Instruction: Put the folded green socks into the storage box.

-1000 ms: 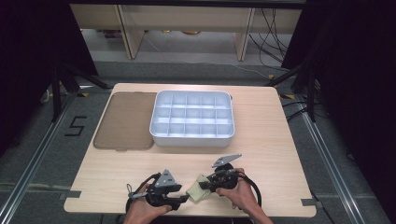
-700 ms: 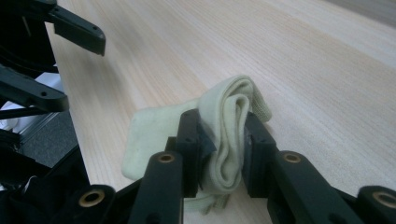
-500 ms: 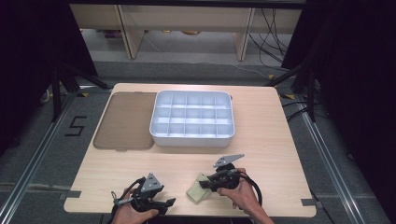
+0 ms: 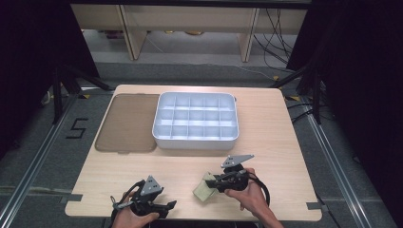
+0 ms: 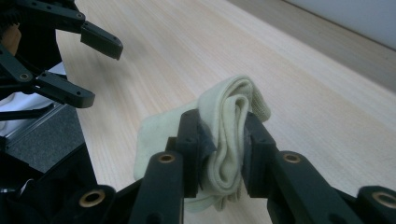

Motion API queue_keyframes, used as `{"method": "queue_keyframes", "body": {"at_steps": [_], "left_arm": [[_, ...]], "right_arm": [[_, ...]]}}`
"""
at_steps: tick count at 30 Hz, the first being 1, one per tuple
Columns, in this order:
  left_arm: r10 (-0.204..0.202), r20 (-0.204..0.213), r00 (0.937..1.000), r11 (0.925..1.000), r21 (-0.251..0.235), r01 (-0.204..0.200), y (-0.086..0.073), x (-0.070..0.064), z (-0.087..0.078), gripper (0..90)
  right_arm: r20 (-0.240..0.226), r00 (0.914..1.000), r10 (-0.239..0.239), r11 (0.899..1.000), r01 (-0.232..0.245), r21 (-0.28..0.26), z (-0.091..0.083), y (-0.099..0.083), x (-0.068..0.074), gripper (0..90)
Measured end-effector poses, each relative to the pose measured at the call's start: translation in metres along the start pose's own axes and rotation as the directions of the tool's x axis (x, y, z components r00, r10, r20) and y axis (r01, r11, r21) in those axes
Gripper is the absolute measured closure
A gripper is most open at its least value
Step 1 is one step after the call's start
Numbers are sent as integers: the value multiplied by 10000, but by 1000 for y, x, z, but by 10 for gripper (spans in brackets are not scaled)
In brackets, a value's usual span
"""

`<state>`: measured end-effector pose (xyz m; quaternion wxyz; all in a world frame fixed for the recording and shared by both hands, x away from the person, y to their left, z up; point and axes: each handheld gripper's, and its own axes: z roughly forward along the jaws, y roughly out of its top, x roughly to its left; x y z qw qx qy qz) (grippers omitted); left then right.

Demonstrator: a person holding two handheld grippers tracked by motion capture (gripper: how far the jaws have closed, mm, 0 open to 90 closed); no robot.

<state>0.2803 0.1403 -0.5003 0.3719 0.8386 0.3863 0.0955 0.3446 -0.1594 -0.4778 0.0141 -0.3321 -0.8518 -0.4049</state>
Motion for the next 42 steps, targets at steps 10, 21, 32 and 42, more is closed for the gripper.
{"method": "queue_keyframes", "body": {"at_steps": [10, 21, 32, 42], "left_arm": [[81, -134, 9999, 10000, 42, -80, -1, 4, 3, 294], [360, -277, 9990, 9992, 204, -354, 0, 5, 3, 251], [338, -355, 9988, 9991, 282, -328, 0, 4, 4, 257], [313, -348, 9989, 9991, 283, -303, 0, 4, 3, 256]], "right_arm": [[471, 9981, -386, 9992, 389, -58, -11, 5, -4, 731], [817, 9954, -509, 9984, 527, -193, -23, 11, -11, 731], [1152, 9906, -743, 9966, 779, -271, -34, 22, -16, 731], [1408, 9883, -585, 9983, 582, 66, -45, 36, -26, 731]]}}
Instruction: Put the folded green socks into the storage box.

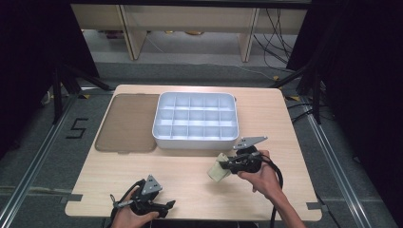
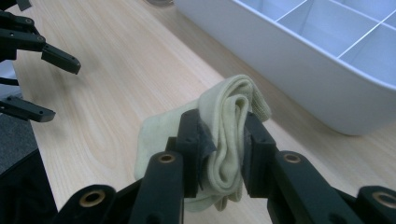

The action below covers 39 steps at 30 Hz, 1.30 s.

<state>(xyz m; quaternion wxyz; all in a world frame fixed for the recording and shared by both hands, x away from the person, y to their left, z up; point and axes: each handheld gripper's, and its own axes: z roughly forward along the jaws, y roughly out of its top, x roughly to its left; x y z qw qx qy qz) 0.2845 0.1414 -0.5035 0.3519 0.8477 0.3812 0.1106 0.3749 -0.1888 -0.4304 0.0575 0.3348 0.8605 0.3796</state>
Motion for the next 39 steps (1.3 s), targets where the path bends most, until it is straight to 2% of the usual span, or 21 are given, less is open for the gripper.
{"method": "queue_keyframes", "body": {"at_steps": [5, 7, 9, 10, 12, 15, 17, 18, 19, 20, 22, 23, 24, 26, 27, 29, 30, 33, 34, 35, 39], "left_arm": [[77, 16, 10000, 10000, 16, -77, 0, 1, -1, 257], [172, -39, 9998, 9998, 75, -172, 0, 2, -1, 257], [-12, -8, 10000, 10000, 5, 12, 0, 2, -1, 257], [2, 2, 10000, 10000, 13, -2, 0, 2, -1, 256], [20, 88, 10000, 10000, 12, -20, 0, 1, -2, 256], [-40, 85, 10000, 10000, -38, 40, 1, 1, -2, 256], [-6, -11, 10000, 10000, -14, 6, 1, 1, -1, 256], [-4, -3, 10000, 10000, -3, 4, 1, 1, -1, 256], [3, -1, 10000, 10000, 16, -3, 0, 1, -1, 256], [-18, 18, 10000, 10000, 18, 18, 0, 0, -1, 256], [83, 88, 9999, 9999, 55, -84, 1, 0, -2, 255], [190, 79, 9998, 9998, 79, -190, 1, 1, -2, 255], [157, 2, 9999, 9999, 45, -157, 1, 1, -1, 255], [-25, 90, 10000, 10000, 18, 25, 1, 0, -1, 254], [68, 57, 10000, 10000, 45, -68, 1, 1, -2, 254], [-61, 67, 10000, 10000, -39, 61, 1, 1, -2, 254], [-36, -23, 10000, 10000, -27, 36, 1, 1, -2, 253], [-18, 75, 10000, 10000, -10, 19, 1, 1, -2, 253], [-41, 75, 10000, 10000, -10, 41, 1, 1, -2, 253], [-44, 83, 10000, 10000, 4, 44, 1, 1, -2, 253], [-56, 78, 10000, 10000, -7, 56, 1, 1, -2, 252]], "right_arm": [[106, 9999, -129, 9999, 130, -92, -6, 5, -6, 731], [203, 9996, 182, 9998, -181, -35, -10, 7, -6, 731], [261, 9994, 225, 9997, -223, -80, -13, 8, -10, 731], [294, 9996, 5, 9999, 0, -156, -13, 8, -12, 731], [274, 9994, 231, 9997, -234, 111, -16, 10, -12, 731], [507, 9987, -17, 10000, 21, -85, -16, 11, -16, 731], [434, 9989, 169, 9996, -178, 207, -19, 13, -16, 731], [544, 9985, 3, 10000, -1, -34, -17, 13, -18, 731], [466, 9986, 246, 9995, -255, 202, -19, 14, -17, 731], [574, 9983, 43, 9999, -51, 123, -20, 15, -19, 731], [545, 9985, 100, 9997, -112, 213, -21, 17, -20, 731], [680, 9976, 114, 9999, -114, -4, -20, 18, -21, 731], [697, 9976, 1, 9998, -15, 189, -23, 20, -22, 731], [684, 9972, 310, 9994, -321, 157, -24, 22, -21, 731], [792, 9968, -78, 9999, 72, 80, -25, 23, -24, 731], [646, 9978, 142, 9996, -158, 234, -28, 27, -23, 731], [863, 9963, 45, 9996, -70, 289, -31, 30, -25, 731], [791, 9968, 66, 9997, -85, 235, -32, 32, -26, 731], [890, 9960, -120, 9998, 103, 190, -32, 34, -28, 731], [840, 9963, 195, 9995, -214, 220, -35, 38, -28, 731], [860, 9963, -35, 9996, 10, 292, -38, 44, -32, 731]]}}
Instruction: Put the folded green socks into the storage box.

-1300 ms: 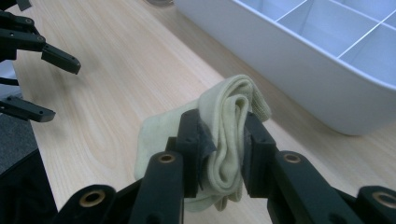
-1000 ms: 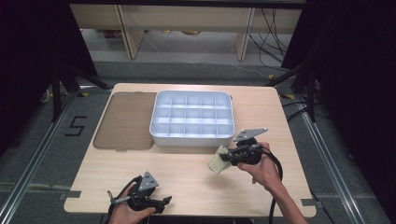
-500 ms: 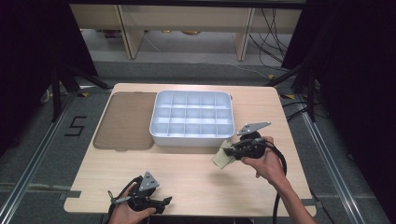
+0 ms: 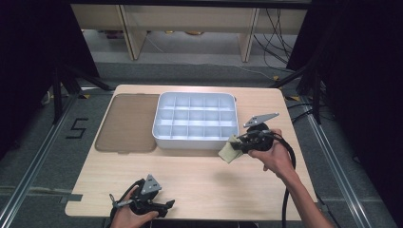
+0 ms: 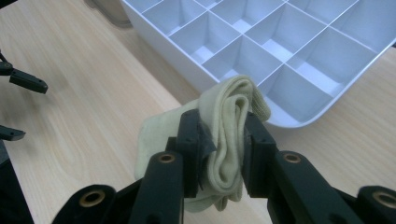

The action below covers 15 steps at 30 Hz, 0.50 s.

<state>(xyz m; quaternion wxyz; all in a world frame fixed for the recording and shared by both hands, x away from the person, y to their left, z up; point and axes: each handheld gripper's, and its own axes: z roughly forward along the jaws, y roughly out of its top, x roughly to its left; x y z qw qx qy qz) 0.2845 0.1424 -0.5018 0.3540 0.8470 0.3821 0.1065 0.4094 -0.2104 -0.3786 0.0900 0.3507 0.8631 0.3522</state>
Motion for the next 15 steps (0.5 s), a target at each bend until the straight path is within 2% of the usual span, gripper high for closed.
{"method": "queue_keyframes", "body": {"at_steps": [3, 5, 7, 8, 10, 11, 12, 14, 15], "left_arm": [[29, -2, 10000, 10000, 18, -29, 0, 0, 0, 252], [77, -74, 9999, 9999, 66, -77, 0, 1, 0, 251], [42, -72, 10000, 10000, 40, -42, 0, 1, 0, 251], [75, 4, 10000, 10000, 49, -75, 0, 1, 0, 251], [24, -8, 10000, 10000, 20, -24, 0, 0, 0, 251], [75, -85, 9999, 10000, 63, -75, 0, 1, 0, 251], [88, -88, 9999, 9999, 80, -87, 0, 1, 0, 250], [191, -113, 9998, 9997, 133, -190, 0, 1, 0, 250], [178, -110, 9998, 9998, 106, -177, 0, 1, 0, 250]], "right_arm": [[17, 10000, 90, 9999, -90, -91, -1, 5, -2, 731], [209, 9996, -215, 9998, 216, -49, -3, 8, -6, 731], [176, 9998, -112, 9999, 112, 2, -4, 12, -8, 731], [187, 9997, 166, 9998, -167, 73, -6, 15, -7, 730], [291, 9995, 150, 9999, -150, 26, -6, 19, -9, 730], [429, 9990, -122, 9999, 124, -45, -7, 21, -12, 731], [383, 9992, 105, 9999, -105, -3, -7, 23, -12, 731], [493, 9986, 164, 9999, -165, 25, -8, 28, -14, 731], [636, 9979, -76, 9999, 81, -79, -7, 30, -17, 731]]}}
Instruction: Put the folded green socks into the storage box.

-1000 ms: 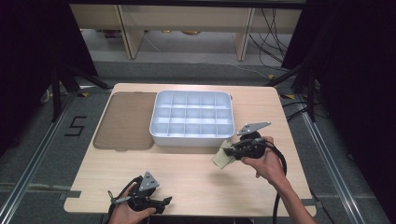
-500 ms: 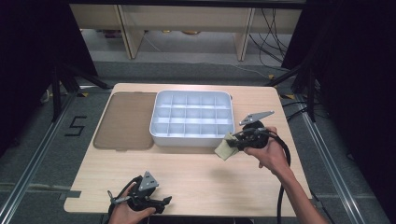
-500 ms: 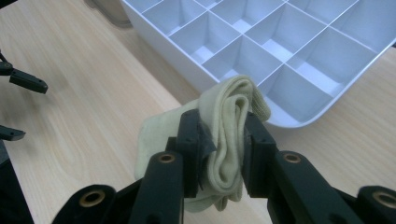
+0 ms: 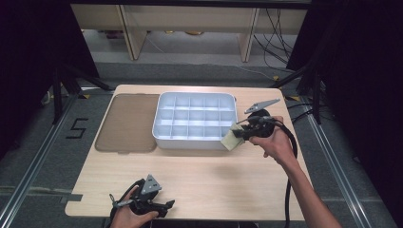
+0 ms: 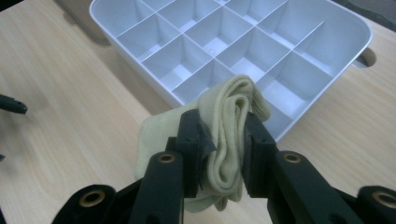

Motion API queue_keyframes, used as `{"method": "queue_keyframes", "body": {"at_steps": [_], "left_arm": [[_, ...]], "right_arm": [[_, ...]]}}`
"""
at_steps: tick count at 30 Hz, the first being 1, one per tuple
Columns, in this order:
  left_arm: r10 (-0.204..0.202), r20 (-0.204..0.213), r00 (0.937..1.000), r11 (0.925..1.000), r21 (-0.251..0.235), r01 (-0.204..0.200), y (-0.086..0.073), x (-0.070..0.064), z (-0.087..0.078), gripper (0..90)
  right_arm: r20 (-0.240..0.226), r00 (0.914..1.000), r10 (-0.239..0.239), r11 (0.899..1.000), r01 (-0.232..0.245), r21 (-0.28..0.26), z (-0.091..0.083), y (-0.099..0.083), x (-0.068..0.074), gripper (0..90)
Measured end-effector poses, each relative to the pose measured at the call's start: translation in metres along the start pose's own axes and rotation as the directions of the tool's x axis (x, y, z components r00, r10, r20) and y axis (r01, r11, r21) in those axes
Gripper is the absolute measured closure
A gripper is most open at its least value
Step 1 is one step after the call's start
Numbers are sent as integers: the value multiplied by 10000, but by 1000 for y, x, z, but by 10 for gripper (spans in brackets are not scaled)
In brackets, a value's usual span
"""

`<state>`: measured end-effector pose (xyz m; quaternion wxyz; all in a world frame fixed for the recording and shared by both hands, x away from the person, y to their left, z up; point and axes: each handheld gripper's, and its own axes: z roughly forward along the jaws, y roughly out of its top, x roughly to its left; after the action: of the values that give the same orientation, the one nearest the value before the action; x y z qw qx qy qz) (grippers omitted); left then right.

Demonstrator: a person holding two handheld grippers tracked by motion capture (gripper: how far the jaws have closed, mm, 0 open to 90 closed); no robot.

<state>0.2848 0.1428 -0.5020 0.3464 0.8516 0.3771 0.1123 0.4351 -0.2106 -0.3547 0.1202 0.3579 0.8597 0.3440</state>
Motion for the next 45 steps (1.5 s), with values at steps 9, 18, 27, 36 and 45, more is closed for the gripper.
{"method": "queue_keyframes", "body": {"at_steps": [9, 18, 27, 36, 45], "left_arm": [[9, -20, 10000, 10000, -7, -9, 0, 0, 0, 246], [9, -20, 10000, 10000, 42, -9, 0, 0, 0, 244], [63, 28, 10000, 10000, 42, -63, -1, 0, 2, 243], [40, -31, 10000, 10000, 8, -40, 0, 0, 1, 242], [26, 7, 10000, 10000, 74, -26, 0, -1, 2, 235]], "right_arm": [[402, 9986, 332, 9989, -345, 321, 5, 16, -12, 730], [691, 9967, 419, 9981, -449, 427, 20, 20, -24, 730], [920, 9951, 355, 9974, -410, 585, 31, 30, -29, 730], [1194, 9915, 511, 9931, -631, 991, 43, 34, -32, 730], [1271, 9911, 399, 9899, -566, 1303, 55, 34, -28, 729]]}}
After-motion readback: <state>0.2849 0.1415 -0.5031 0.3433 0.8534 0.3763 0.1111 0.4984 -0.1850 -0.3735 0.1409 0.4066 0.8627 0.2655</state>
